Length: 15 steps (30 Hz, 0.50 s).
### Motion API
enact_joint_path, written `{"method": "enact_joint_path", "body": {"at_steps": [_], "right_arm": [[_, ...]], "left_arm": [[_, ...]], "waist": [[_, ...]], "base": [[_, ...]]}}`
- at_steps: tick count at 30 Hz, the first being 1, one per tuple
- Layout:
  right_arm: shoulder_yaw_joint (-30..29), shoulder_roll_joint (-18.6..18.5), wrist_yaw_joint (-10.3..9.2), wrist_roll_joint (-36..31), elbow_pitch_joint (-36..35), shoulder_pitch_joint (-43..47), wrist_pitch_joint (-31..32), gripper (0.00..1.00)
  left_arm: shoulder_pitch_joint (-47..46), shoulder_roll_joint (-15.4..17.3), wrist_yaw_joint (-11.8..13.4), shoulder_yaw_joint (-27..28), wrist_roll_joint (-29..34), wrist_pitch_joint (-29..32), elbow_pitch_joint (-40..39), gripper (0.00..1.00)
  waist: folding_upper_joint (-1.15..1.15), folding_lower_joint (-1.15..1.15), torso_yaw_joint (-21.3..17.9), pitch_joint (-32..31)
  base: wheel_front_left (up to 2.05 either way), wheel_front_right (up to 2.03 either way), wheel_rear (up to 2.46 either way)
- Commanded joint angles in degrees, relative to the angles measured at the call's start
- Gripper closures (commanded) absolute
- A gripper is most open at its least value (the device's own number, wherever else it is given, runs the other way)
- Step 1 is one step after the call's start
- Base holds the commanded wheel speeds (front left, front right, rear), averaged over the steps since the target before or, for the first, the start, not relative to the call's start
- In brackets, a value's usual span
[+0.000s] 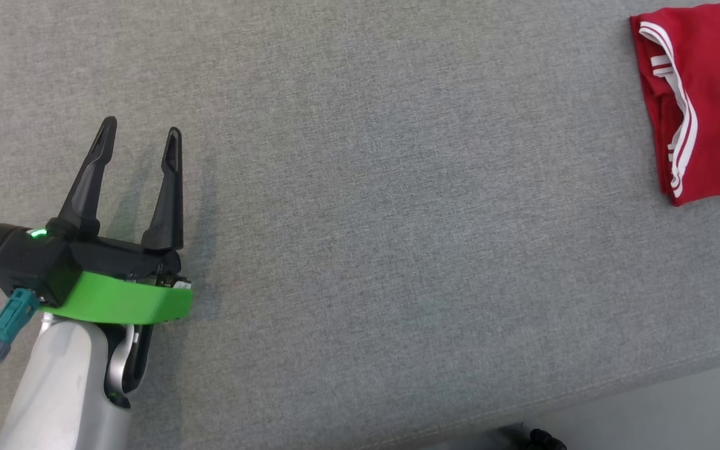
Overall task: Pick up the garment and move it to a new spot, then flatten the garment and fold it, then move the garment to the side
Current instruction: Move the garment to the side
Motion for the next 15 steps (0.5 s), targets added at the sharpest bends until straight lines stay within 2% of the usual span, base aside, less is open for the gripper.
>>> {"method": "enact_joint_path", "body": {"at_steps": [1, 2, 3, 11, 15], "right_arm": [[-1.1, 0.2, -0.12, -0.8, 0.5, -0.6, -0.8, 1.0], [-2.0, 0.3, -0.12, -1.6, 0.7, -0.8, -1.4, 0.62], [-2.5, 0.6, -0.12, -2.2, 1.0, -0.7, -1.6, 0.0], [-9.8, 3.8, -0.11, -4.3, 0.6, 2.6, -8.5, 0.0], [-13.5, 8.3, -0.11, -2.2, -3.4, 7.6, -13.1, 0.0]], "left_arm": [[-0.9, 0.4, -0.2, 0.0, 0.3, 0.0, 0.0, 0.0], [-0.9, 0.2, -0.2, 0.1, 0.3, 0.0, 0.0, 0.0], [-0.8, 0.1, -0.2, 0.2, 0.4, 0.0, 0.2, 0.0], [1.1, -2.3, -0.2, 0.3, 0.2, 0.0, 1.7, 0.0], [3.2, -3.9, -0.2, 1.0, -0.2, 0.0, 3.1, 0.0]], "waist": [[-0.01, -0.01, 0.6, 0.0], [-0.01, -0.01, 0.9, -0.1], [-0.01, -0.01, 1.1, -0.3], [-0.01, -0.01, 5.6, -5.8], [-0.01, -0.01, 8.4, -10.1]], "base": [[0.0, 0.0, 0.0], [0.0, 0.0, 0.0], [0.0, 0.0, 0.0], [0.0, 0.0, 0.0], [0.0, 0.0, 0.0]]}}
